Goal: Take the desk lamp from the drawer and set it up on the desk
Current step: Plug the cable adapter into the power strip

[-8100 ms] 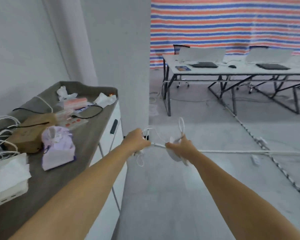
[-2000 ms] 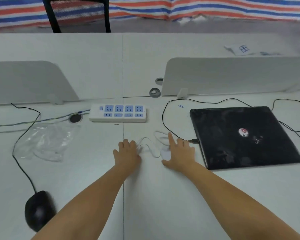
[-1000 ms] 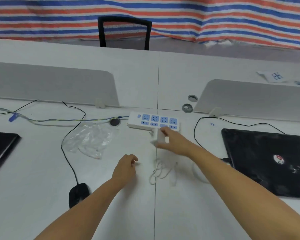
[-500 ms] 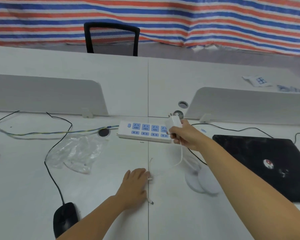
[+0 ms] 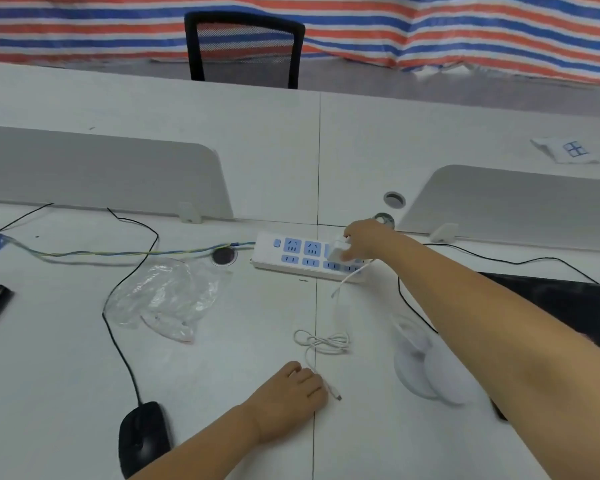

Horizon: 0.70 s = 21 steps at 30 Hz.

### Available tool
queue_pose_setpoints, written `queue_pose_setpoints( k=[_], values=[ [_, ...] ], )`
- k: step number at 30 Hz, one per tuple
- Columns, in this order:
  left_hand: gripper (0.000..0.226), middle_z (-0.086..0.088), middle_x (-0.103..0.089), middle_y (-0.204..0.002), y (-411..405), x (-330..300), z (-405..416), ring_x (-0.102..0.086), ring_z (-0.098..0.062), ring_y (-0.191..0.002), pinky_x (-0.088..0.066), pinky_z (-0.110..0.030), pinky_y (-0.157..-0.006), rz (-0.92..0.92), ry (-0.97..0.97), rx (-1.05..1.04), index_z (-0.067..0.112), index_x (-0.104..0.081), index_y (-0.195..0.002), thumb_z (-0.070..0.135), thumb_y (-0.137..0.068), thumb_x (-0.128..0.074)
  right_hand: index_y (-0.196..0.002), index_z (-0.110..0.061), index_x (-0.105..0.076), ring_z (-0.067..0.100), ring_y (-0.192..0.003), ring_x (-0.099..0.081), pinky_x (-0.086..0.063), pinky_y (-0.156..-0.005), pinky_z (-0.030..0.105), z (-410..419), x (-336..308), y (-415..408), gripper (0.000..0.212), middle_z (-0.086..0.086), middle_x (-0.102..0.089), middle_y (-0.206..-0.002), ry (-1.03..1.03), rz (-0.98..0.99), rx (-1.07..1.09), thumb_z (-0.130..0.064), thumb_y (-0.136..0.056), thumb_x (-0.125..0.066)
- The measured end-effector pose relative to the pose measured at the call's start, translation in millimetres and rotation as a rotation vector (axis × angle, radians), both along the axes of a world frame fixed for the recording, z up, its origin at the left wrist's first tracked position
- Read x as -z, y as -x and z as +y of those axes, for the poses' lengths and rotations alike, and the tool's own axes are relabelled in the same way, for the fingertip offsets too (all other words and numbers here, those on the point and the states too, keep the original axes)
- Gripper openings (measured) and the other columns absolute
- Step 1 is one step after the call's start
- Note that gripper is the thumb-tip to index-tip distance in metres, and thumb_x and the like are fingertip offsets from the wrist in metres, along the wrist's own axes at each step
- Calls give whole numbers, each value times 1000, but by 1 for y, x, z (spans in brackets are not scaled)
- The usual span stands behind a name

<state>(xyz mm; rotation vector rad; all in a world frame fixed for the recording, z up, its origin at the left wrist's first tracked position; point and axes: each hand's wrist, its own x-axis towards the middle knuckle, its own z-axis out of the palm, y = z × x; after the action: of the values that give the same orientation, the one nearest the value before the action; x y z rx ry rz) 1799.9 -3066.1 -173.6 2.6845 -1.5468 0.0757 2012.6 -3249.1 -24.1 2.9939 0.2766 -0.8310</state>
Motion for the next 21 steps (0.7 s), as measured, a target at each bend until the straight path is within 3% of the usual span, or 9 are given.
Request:
queue_pose_setpoints(
  k=[3, 7, 11, 14, 16, 21],
  values=[
    [25, 6, -63, -84, -4, -3, -6, -57, -15, -72, -33, -27, -76, 14, 73, -10, 20, -53, -90, 14, -71, -69, -123, -4, -61, 26, -107, -64, -50, -83, 32, 7, 6, -10, 49, 11, -68, -119, 49, 44, -31, -35, -86, -62],
    [21, 7, -63, -93, -9, -2, -14, -58, -15, -83, -43, -25, -79, 13, 101, -3, 22, -58, -101, 15, -82, -57, -121, -5, -62, 26, -103, -65, -52, -80, 32, 15, 7, -20, 47, 10, -70, -115, 79, 77, -57, -33, -84, -66],
    [18, 5, -60, -85, -10, 4, -19, -54, -16, -78, -34, -27, -79, 39, 34, 26, 21, -56, -85, 12, -73, -66, -117, -4, -64, 24, -90, -64, -46, -68, 28, 20, 10, -23, 45, 9, -71, -106, 91, 94, -81, -33, -82, -68],
    [19, 4, -59, -82, -9, 3, -21, -53, -17, -74, -33, -27, -79, 62, 27, -1, 20, -54, -81, 12, -71, -68, -95, -4, -66, 21, -73, -56, -38, -53, 23, 23, 12, -22, 30, 6, -66, -79, 123, 73, -97, -30, -82, -67],
    [19, 5, -60, -82, -9, 2, -20, -53, -16, -74, -32, -26, -80, 82, 32, -27, 20, -54, -82, 12, -72, -68, -74, -7, -57, 17, -59, -50, -33, -48, 22, 27, 14, -20, 25, 0, -52, -62, 155, 31, -101, -27, -84, -65],
    [14, 9, -60, -71, -13, -7, -23, -55, -10, -63, -46, -19, -64, 229, 146, -99, 22, -45, -86, 12, -76, -43, -66, -10, -46, 13, -53, -42, -32, -45, 25, 37, 22, -15, 31, 0, -43, -63, 210, 13, -84, -22, -86, -67]
  ],
)
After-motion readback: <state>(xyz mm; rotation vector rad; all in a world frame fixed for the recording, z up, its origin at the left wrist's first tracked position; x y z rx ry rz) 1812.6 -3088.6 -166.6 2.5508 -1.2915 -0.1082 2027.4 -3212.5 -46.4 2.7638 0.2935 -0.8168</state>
